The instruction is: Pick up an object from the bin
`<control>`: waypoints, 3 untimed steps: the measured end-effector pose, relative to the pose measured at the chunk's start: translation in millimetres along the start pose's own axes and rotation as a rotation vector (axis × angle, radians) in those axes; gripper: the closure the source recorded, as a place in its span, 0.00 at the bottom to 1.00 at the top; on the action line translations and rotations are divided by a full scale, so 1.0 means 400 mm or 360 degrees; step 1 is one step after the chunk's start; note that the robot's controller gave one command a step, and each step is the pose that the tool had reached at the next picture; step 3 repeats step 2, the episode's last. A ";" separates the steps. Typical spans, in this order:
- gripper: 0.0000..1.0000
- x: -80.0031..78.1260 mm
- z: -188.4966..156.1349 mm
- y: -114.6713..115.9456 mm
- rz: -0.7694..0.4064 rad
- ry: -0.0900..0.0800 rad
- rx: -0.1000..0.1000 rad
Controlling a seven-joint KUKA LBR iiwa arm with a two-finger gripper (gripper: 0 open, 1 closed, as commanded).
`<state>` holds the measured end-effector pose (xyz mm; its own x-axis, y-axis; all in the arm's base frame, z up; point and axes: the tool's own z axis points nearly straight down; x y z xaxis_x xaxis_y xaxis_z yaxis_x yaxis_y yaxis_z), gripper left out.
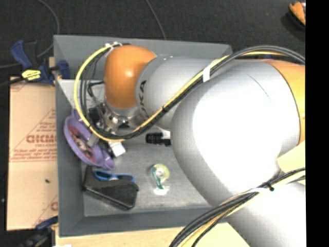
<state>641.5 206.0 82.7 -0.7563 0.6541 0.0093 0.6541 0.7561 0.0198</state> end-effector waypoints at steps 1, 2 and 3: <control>1.00 0.000 -0.007 -0.001 0.0000 -0.0001 0.0000; 1.00 -0.002 -0.048 -0.005 -0.0001 -0.0007 0.0003; 1.00 -0.002 -0.048 -0.005 -0.0001 -0.0007 0.0003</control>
Offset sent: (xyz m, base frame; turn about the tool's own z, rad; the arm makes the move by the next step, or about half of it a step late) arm -0.0001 -0.0001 0.0806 0.0000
